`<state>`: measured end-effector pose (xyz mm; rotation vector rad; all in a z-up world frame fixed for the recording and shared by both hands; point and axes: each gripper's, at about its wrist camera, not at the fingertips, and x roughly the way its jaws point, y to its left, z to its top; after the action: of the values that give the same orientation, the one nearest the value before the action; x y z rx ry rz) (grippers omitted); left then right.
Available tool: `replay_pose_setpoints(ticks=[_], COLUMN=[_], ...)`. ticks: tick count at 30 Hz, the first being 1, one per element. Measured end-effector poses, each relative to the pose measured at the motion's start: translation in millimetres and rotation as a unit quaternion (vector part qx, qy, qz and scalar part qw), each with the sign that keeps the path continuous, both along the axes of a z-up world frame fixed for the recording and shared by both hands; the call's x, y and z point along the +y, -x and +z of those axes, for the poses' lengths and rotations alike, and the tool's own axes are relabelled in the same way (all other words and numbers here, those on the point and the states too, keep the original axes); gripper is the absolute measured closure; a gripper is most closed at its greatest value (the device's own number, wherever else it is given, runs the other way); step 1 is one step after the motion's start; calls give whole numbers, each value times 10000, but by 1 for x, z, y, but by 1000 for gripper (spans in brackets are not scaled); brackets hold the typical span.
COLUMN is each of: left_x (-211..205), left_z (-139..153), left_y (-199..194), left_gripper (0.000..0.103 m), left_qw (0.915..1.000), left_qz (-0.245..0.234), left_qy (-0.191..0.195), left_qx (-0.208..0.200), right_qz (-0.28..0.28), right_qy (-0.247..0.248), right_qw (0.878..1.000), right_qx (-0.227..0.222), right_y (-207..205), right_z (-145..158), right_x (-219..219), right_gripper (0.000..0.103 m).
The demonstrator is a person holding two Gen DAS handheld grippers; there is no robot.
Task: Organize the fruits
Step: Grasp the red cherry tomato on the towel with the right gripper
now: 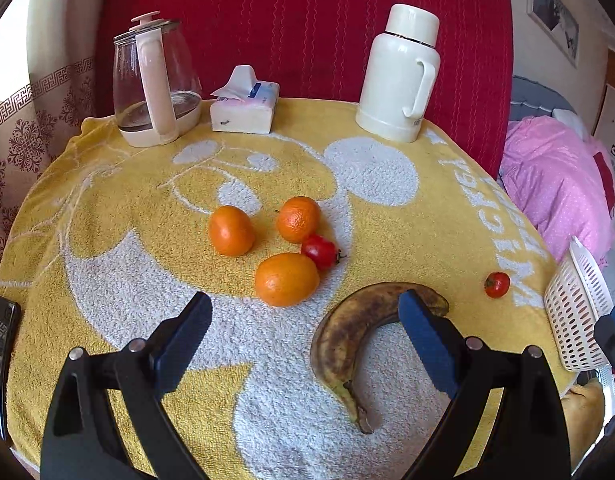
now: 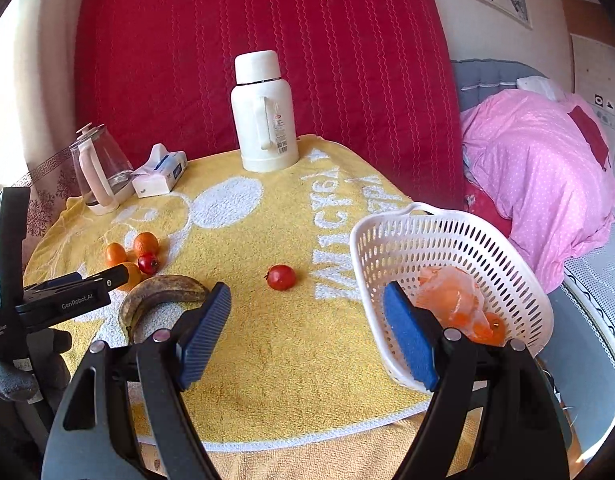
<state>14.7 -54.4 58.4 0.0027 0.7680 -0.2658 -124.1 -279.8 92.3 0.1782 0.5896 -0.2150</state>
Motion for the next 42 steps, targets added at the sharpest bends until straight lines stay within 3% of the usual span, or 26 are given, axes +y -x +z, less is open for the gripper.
replay_pose_setpoints(ticks=[9, 15, 23, 25, 30, 42], left_x=[18, 20, 24, 25, 31, 35], left_z=[-10, -16, -22, -23, -24, -23], left_y=[-9, -11, -13, -14, -14, -13], left_gripper=[9, 9, 9, 9, 9, 9], left_qw=[9998, 9997, 9997, 9996, 9994, 9991], left_qz=[181, 225, 240, 248, 273, 236], left_qy=[19, 0, 51, 129, 190, 330], left_qx=[88, 72, 84, 105, 96, 94], right_qz=[519, 578, 396, 315, 61, -236], right_qy=[-65, -219, -9, 46, 181, 250], right_qw=[9981, 9962, 9948, 9949, 9926, 9877], right_qx=[331, 618, 935, 957, 1195, 1528], right_y=[-25, -49, -82, -90, -111, -143], right_z=[-15, -30, -47, -50, -59, -77], right_x=[30, 30, 30, 29, 23, 6], right_gripper=[23, 23, 24, 26, 45, 65])
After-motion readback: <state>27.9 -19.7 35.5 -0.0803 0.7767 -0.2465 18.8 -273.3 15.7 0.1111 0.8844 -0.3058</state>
